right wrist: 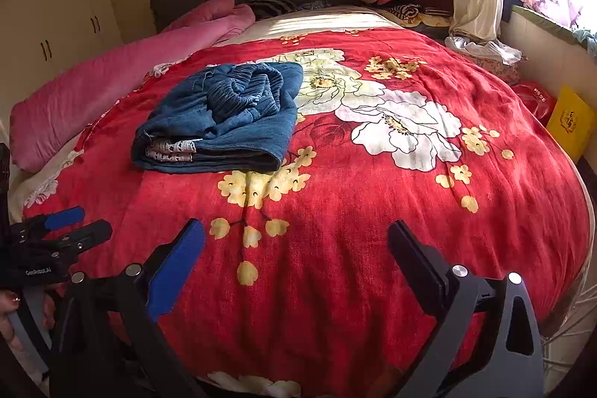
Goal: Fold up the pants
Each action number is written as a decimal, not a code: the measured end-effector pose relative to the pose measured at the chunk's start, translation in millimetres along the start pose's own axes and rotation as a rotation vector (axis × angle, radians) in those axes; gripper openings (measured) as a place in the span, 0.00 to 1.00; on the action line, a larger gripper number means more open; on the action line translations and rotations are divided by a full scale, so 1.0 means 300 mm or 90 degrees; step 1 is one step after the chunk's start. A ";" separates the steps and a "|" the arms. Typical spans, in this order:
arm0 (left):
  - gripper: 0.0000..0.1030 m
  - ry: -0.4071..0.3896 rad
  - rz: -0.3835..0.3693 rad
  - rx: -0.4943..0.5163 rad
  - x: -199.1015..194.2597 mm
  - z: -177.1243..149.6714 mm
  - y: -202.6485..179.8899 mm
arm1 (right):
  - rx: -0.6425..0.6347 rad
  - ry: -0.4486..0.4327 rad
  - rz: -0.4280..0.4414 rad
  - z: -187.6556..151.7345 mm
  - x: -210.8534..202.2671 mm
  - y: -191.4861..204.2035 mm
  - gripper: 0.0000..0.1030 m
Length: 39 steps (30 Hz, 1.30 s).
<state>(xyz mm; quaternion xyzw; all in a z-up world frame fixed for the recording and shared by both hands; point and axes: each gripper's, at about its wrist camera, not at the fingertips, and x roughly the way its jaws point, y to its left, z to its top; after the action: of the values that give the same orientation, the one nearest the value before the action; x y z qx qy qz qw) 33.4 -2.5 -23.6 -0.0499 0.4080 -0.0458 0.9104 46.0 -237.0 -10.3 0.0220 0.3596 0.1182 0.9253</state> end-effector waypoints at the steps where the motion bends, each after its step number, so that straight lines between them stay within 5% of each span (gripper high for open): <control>1: 0.91 0.000 -0.001 -0.001 0.000 0.000 0.000 | -0.002 0.000 0.001 0.000 -0.001 0.002 0.95; 39: 0.91 -0.005 0.006 -0.003 -0.015 0.011 -0.004 | -0.015 0.001 -0.001 0.005 -0.006 0.024 0.95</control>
<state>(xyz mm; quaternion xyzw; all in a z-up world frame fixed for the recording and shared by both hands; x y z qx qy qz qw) 32.8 -2.8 -17.8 -0.0500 0.4049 -0.0405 0.9121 44.3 -230.4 -7.2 0.0105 0.3588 0.1219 0.9254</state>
